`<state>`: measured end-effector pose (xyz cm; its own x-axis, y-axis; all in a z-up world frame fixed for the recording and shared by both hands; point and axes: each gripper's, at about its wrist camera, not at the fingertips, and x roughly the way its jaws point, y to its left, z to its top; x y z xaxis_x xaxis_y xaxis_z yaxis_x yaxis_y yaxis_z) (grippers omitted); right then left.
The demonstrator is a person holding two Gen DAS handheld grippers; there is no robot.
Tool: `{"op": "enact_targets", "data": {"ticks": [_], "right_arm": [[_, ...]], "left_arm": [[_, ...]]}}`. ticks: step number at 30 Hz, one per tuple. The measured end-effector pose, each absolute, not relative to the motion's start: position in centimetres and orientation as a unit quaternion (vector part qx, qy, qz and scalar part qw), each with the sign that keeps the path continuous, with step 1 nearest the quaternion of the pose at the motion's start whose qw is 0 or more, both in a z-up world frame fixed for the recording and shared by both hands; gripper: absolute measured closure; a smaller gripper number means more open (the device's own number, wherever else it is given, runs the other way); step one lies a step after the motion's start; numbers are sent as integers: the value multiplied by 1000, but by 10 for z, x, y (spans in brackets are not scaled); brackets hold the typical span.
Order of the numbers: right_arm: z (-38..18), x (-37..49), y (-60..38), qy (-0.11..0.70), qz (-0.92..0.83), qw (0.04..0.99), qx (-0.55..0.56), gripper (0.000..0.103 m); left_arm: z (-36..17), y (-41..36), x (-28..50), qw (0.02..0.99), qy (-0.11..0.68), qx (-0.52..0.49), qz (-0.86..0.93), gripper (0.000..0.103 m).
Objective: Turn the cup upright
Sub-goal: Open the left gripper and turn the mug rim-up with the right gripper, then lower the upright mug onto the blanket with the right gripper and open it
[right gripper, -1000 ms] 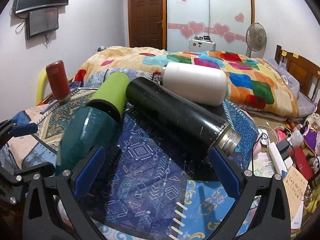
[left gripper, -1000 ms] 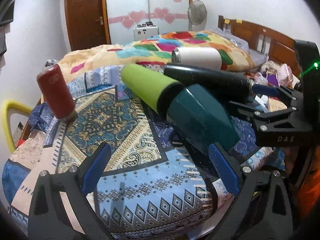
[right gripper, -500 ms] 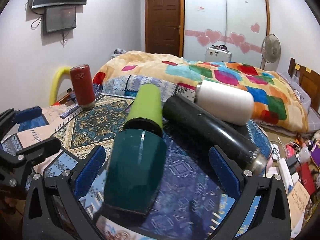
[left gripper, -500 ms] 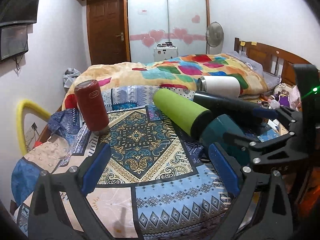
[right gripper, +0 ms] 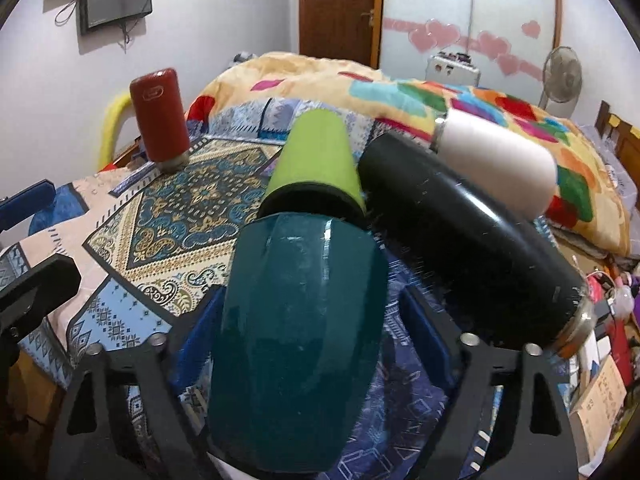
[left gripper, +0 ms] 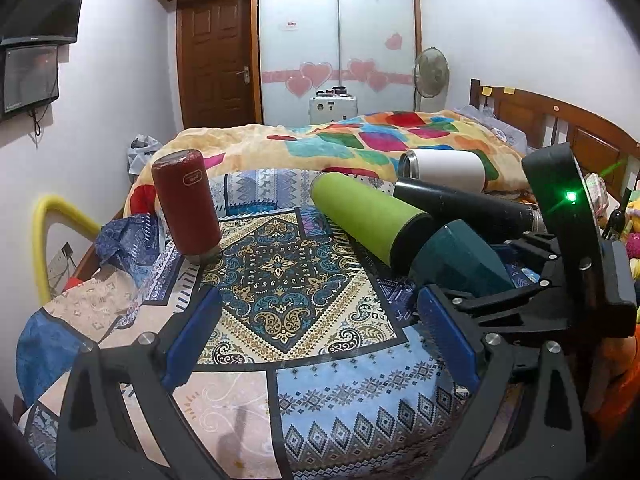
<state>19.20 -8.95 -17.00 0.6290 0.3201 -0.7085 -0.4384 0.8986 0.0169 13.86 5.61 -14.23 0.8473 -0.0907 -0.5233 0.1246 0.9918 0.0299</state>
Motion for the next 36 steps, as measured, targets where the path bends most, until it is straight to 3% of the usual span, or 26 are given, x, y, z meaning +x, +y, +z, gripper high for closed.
{"op": "enact_targets", "data": {"ticks": [16, 36], "right_arm": [[-134, 166, -104, 318, 237, 917, -35, 30], [-139, 163, -98, 314, 253, 914, -41, 31]], "left_arm": [[-126, 55, 128, 965, 253, 22, -59, 3], [-124, 57, 128, 965, 255, 8, -66, 3]]}}
